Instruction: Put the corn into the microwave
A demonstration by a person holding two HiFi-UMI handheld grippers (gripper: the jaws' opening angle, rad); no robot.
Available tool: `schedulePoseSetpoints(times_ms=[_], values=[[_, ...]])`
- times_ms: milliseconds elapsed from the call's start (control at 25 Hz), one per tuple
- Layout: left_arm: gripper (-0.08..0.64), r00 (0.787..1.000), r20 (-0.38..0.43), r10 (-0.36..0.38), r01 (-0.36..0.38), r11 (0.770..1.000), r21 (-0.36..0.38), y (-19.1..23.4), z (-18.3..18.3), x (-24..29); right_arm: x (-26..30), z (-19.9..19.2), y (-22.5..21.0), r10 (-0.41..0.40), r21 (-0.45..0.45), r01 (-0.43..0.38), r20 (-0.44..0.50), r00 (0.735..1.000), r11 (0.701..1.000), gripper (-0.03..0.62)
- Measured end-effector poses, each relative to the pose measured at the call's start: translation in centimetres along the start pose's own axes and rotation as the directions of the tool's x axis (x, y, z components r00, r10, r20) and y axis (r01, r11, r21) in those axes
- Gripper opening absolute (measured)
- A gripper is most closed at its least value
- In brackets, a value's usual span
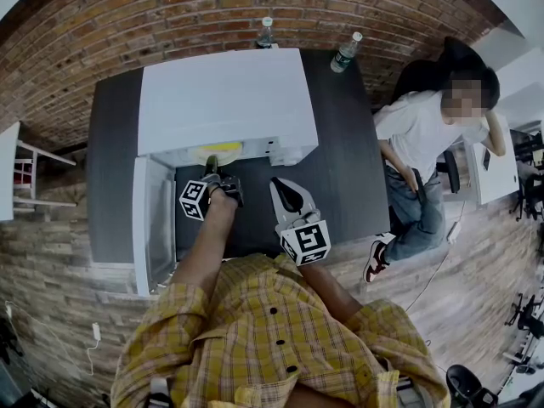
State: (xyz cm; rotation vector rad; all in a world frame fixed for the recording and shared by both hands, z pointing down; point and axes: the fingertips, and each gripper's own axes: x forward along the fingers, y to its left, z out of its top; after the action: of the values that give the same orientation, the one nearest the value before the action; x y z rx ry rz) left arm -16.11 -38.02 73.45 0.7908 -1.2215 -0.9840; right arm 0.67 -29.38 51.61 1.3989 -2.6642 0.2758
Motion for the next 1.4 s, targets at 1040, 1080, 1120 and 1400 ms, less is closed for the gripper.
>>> schedulePoseSetpoints(times_ms=[1040, 1080, 1120, 1400], values=[[0.187, 0.981, -0.132, -0.143, 0.147, 0.989, 0.023, -3.5, -1.4, -3.8, -1.1, 0.1, -0.1, -0.016, 0.007, 0.016, 0.014, 1.000, 1.000, -0.002], [0.162, 0.976, -0.157, -0.152, 0.159, 0.986, 0.038, -3.9, -1.8, -4.4, -1.3, 0.1, -0.1, -0.018, 0.008, 0.018, 0.016, 1.000, 1.000, -0.002], [0.113, 0.970, -0.186, -0.154, 0.167, 0.984, 0.058, -4.0, -2.2, -5.1, -1.4, 0.1, 0.0, -0.021, 0.010, 0.020, 0.019, 1.000, 1.000, -0.002], [-0.002, 0.888, -0.367, -0.277, 0.349, 0.926, 0.144, -9.5, -6.8, -10.4, -2.4, 0.0, 1.1, -0.005, 0.018, 0.004, 0.025, 1.000, 1.000, 0.002]])
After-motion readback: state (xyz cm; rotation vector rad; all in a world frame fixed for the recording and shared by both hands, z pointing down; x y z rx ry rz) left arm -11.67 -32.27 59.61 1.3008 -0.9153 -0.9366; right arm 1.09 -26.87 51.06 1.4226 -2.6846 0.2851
